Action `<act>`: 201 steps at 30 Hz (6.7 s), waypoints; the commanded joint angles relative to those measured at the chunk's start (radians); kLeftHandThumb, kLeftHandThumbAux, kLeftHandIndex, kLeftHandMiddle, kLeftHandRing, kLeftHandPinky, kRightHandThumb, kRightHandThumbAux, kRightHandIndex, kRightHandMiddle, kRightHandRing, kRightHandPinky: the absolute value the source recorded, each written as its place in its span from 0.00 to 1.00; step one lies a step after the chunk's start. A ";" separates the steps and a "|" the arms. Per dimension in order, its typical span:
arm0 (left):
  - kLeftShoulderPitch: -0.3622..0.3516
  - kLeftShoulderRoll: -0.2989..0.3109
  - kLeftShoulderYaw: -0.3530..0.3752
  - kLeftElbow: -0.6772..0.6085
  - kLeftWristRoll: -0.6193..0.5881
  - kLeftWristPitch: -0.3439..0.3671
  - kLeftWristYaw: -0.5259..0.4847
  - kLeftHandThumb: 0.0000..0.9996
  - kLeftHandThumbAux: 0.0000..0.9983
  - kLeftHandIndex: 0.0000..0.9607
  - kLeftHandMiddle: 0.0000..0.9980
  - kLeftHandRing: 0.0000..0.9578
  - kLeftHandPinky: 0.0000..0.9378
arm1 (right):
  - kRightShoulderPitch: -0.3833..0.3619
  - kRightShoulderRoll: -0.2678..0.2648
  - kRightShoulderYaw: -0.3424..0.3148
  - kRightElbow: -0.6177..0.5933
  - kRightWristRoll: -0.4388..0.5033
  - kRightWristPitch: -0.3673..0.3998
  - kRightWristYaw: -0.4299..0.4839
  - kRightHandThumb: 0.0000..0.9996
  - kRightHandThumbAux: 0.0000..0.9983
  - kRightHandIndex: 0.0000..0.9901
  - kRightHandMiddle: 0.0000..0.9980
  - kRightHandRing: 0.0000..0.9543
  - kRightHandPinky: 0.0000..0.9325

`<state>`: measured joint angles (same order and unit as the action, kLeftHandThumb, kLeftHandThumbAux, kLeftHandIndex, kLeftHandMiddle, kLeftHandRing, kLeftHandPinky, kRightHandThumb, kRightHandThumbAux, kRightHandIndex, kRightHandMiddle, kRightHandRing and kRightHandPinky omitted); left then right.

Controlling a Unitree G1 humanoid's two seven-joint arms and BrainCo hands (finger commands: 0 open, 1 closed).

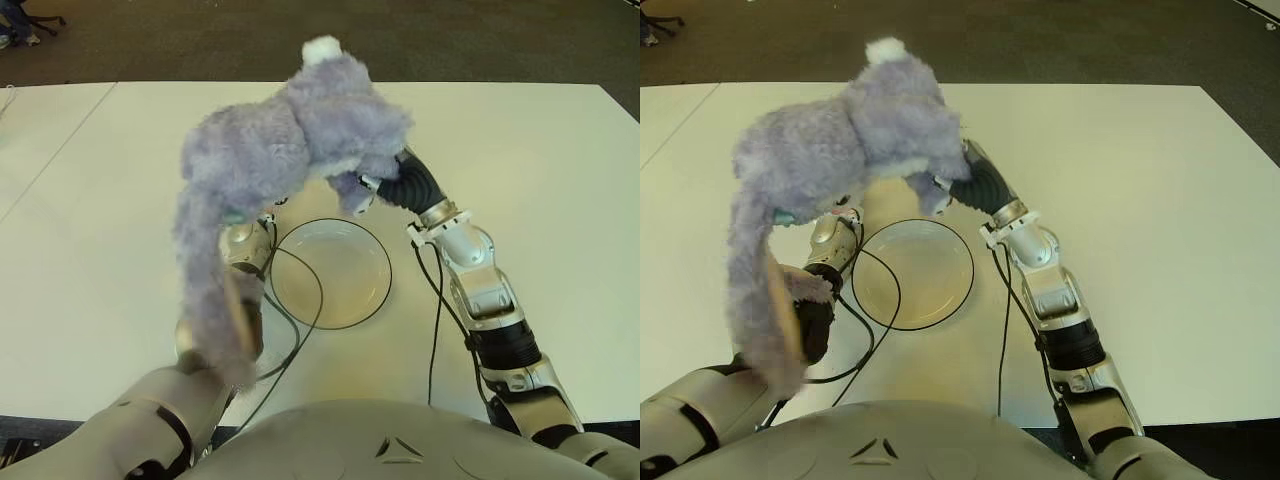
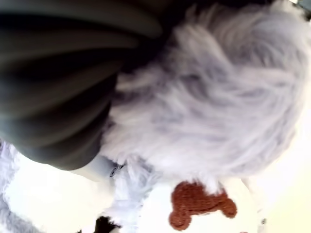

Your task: Put the doll into the plate.

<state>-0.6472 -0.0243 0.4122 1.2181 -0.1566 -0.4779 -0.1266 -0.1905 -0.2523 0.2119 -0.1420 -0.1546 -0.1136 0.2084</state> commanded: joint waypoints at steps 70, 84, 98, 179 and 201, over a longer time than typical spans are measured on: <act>0.205 -0.063 -0.023 0.134 0.023 0.126 0.037 0.00 0.52 0.00 0.07 0.07 0.07 | 0.090 -0.043 -0.127 0.264 -0.046 -0.218 -0.140 0.71 0.71 0.45 0.85 0.90 0.95; 0.209 -0.067 -0.029 0.133 0.023 0.114 0.032 0.00 0.53 0.00 0.08 0.08 0.07 | 0.327 -0.085 -0.102 0.195 -0.295 -0.730 -0.346 0.70 0.72 0.44 0.90 0.93 0.95; 0.207 -0.067 -0.016 0.133 0.007 0.116 0.019 0.00 0.50 0.00 0.08 0.08 0.07 | 0.251 -0.082 -0.148 0.250 -0.369 -0.791 -0.444 0.70 0.72 0.44 0.89 0.93 0.94; 0.209 -0.071 -0.040 0.132 0.038 0.109 0.045 0.00 0.49 0.00 0.09 0.09 0.06 | -0.083 -0.264 -0.009 0.759 -0.163 -0.333 0.178 0.10 0.33 0.00 0.00 0.00 0.00; 0.208 -0.070 -0.040 0.133 0.040 0.113 0.046 0.00 0.50 0.00 0.10 0.10 0.07 | -0.106 -0.234 -0.018 0.832 -0.137 -0.321 0.118 0.13 0.39 0.00 0.00 0.00 0.00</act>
<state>-0.6424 -0.0539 0.3704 1.2185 -0.1249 -0.4786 -0.1106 -0.3319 -0.4879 0.1818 0.6172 -0.2672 -0.5230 0.3208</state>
